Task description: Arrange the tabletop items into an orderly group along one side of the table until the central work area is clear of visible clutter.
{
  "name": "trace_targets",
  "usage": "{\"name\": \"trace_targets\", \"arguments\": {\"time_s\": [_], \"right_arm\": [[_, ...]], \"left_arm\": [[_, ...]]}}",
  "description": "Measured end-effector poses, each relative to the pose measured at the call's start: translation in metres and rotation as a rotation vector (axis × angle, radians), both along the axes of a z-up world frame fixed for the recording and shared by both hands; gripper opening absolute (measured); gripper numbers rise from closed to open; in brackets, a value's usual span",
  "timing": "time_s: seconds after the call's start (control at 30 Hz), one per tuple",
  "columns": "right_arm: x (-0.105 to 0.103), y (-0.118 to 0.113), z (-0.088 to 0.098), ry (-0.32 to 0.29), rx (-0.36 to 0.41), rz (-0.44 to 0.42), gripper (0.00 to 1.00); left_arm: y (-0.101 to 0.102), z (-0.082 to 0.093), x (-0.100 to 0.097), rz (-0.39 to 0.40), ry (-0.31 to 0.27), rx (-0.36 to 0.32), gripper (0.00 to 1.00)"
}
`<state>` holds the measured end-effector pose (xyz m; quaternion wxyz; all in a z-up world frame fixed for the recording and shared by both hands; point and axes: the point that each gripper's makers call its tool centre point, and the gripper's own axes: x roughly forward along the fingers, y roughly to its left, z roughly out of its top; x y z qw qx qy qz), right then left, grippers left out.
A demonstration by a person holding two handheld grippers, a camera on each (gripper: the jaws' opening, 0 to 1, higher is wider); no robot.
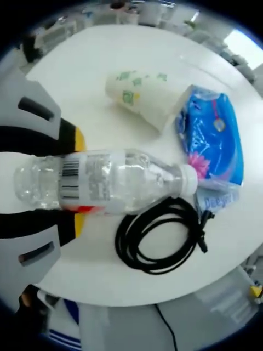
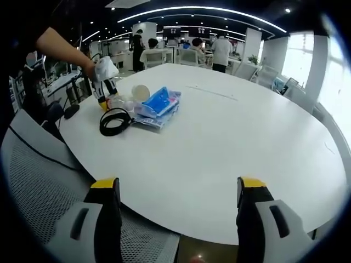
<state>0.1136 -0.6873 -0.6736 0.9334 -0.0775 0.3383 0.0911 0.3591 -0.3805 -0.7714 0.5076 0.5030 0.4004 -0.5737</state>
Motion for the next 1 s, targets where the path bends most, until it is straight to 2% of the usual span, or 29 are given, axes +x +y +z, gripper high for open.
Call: {"name": "trace_targets", "arguments": {"time_s": [0.4, 0.7, 1.0], "right_arm": [[0.0002, -0.0018, 0.0000, 0.001, -0.010, -0.004, 0.87], [0.0009, -0.0014, 0.0008, -0.003, -0.010, 0.000, 0.87], [0.0031, -0.0018, 0.0035, -0.022, -0.001, -0.005, 0.87]], "left_arm": [[0.0011, -0.0008, 0.0007, 0.008, -0.010, 0.004, 0.28], [0.0012, -0.0012, 0.0020, 0.008, -0.016, 0.002, 0.29], [0.0092, -0.0011, -0.0055, -0.006, -0.027, 0.017, 0.30]]}}
